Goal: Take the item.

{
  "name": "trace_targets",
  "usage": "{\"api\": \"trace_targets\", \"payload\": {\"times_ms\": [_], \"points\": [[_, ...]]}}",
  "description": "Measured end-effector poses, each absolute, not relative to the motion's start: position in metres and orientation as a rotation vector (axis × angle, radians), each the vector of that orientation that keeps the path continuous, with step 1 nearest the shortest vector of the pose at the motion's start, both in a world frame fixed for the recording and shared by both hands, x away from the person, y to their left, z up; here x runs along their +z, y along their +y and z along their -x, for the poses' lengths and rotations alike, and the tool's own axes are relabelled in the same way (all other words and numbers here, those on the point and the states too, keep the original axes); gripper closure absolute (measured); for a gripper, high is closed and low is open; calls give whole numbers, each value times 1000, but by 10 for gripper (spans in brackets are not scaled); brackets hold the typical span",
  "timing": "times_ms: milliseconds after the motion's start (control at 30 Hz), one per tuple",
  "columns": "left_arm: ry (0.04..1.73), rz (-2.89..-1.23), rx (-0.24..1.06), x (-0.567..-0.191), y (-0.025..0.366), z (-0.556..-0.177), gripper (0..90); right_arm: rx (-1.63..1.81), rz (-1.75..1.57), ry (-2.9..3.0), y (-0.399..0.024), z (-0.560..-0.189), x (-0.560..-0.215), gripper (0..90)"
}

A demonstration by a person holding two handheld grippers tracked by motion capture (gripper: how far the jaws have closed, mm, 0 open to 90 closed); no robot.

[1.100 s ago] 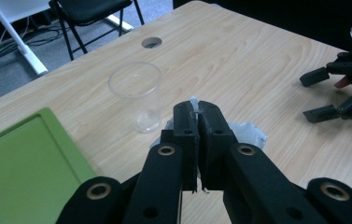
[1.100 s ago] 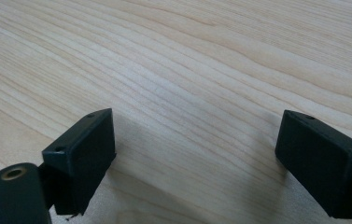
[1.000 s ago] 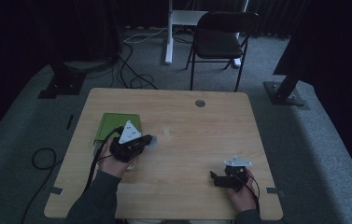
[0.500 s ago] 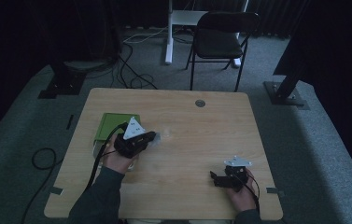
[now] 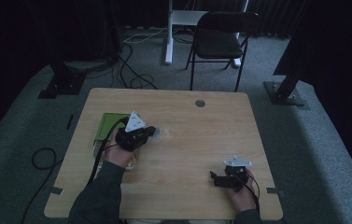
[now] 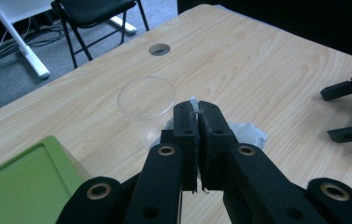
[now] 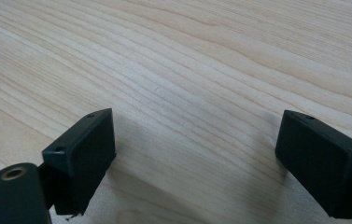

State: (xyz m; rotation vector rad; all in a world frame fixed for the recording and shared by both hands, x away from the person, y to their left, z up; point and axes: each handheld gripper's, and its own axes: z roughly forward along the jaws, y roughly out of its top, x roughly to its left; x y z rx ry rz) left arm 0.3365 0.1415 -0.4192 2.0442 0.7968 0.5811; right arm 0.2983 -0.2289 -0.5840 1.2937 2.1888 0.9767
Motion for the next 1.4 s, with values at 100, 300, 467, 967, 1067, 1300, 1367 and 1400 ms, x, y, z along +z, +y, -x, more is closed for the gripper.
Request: {"api": "trace_targets", "payload": {"times_ms": [100, 300, 467, 967, 1067, 1300, 1367, 1400], "points": [[803, -2043, 582, -419, 142, -340, 882, 977, -1294, 2189, -229, -298, -584, 115], [797, -2038, 589, -417, 141, -347, 882, 978, -1290, 2191, -229, -299, -584, 115], [804, -2041, 591, -417, 142, -352, 882, 978, -1290, 2191, -229, -299, -584, 115], [798, -2050, 624, -409, 130, -368, 882, 978, -1283, 2196, -227, -299, -584, 115], [790, -2054, 624, -407, 128, -371, 881, 977, -1282, 2196, -227, -299, -584, 115], [801, -2042, 620, -405, 128, -377, 881, 977, -1279, 2198, -227, -300, -584, 115], [800, -2040, 616, -403, 127, -379, 881, 977, -1280, 2199, -227, -300, -584, 115], [804, -2040, 616, -403, 126, -381, 881, 978, -1280, 2199, -227, -300, -584, 115]]}}
